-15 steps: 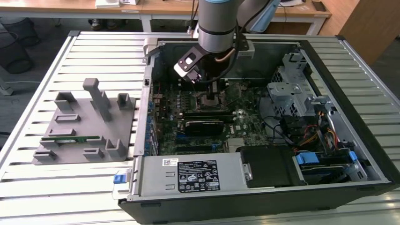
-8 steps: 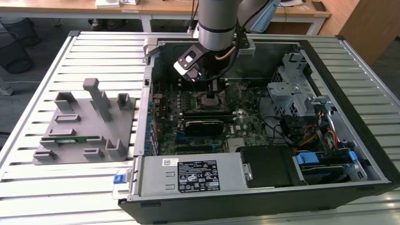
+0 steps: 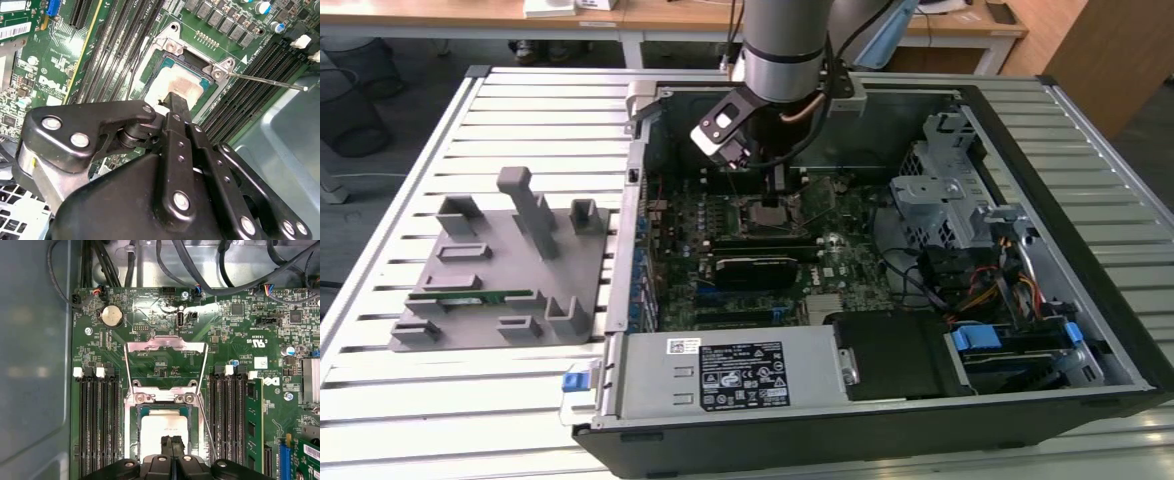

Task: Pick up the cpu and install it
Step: 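Close the cpu cover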

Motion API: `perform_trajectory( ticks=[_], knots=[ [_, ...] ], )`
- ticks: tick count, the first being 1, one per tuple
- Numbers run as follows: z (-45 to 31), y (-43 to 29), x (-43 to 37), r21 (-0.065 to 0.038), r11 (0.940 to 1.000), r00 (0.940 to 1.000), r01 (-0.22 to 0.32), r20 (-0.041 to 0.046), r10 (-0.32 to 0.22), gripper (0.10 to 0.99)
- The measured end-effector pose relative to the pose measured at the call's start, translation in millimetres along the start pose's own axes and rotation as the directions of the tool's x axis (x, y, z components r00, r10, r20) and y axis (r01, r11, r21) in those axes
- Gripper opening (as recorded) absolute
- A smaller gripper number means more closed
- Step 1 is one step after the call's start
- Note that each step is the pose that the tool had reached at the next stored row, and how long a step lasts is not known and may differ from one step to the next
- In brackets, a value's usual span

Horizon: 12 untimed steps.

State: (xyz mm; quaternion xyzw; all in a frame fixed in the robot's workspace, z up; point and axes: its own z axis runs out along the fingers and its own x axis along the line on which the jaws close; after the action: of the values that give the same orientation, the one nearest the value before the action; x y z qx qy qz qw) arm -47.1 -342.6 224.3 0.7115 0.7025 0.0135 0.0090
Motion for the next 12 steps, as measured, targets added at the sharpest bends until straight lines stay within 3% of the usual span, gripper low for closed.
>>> perform_trajectory(
  ticks=[12],
  knots=[
    [-8.3, 0.2, 0.1, 0.002, 1.0000, 1.0000, 0.000, -0.0030, 0.000, 0.106]
  ],
)
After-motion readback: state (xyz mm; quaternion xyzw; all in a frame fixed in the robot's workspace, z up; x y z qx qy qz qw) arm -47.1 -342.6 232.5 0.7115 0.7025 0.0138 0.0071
